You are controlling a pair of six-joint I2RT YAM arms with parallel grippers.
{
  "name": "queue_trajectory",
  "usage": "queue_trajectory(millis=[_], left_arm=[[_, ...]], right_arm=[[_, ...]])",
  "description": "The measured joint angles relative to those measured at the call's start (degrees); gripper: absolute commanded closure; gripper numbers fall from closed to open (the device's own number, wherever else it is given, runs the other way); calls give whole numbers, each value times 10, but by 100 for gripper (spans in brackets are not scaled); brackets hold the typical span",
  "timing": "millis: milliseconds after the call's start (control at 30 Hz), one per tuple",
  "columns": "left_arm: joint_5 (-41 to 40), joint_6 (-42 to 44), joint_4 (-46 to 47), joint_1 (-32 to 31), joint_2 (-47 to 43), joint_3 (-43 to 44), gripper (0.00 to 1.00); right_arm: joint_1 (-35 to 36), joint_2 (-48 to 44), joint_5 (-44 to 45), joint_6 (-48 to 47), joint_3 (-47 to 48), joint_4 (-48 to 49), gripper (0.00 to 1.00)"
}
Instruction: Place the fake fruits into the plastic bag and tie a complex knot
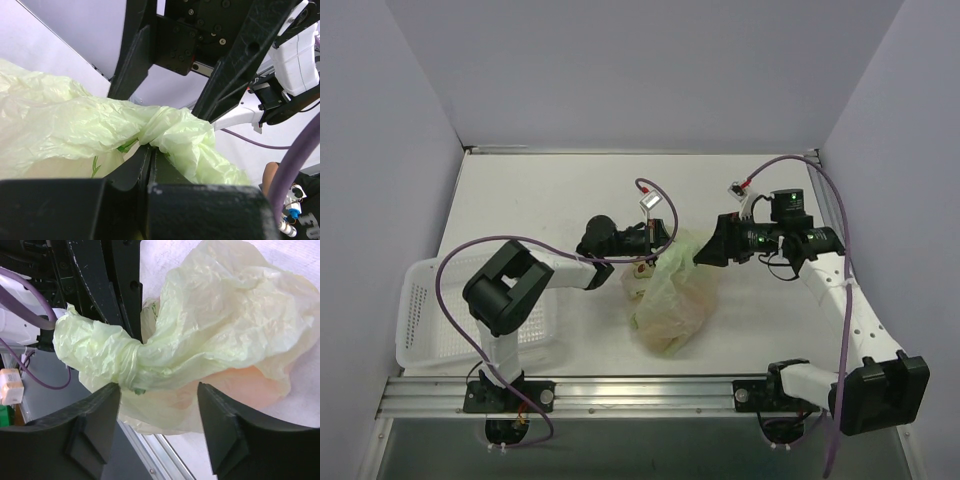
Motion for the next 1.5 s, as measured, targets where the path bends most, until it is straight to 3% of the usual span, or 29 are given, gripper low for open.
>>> queue_trajectory(millis=[33,133,300,400,433,533,1067,1167,1300,1500], left_arm=[[0,0,0,0,0,0,100],[0,0,0,0,-1,0,100],[0,2,0,0,-1,0,100],[0,2,0,0,-1,0,100],[0,2,0,0,-1,0,100],[0,2,0,0,-1,0,100],[-5,2,5,-9,-1,0,100],[-9,2,6,-8,-1,0,100],[-9,4,8,-7,-1,0,100],[-9,9,8,-7,-1,0,100]], right_arm=[[-6,-6,-1,0,0,-6,51],[-15,-22,-5,4,0,-20,70],[-15,-35,-18,14,0,-23,75],[-10,-26,-22,24,0,-17,71],[-7,-21,-22,28,0,-14,63],[8,-4,-20,35,0,-3,52],[84,42,-6,125,-5,111,46],[83,42,-11,144,-12,133,41],[67,41,-23,126,-13,124,26],[-13,21,-54,41,-13,32,29]])
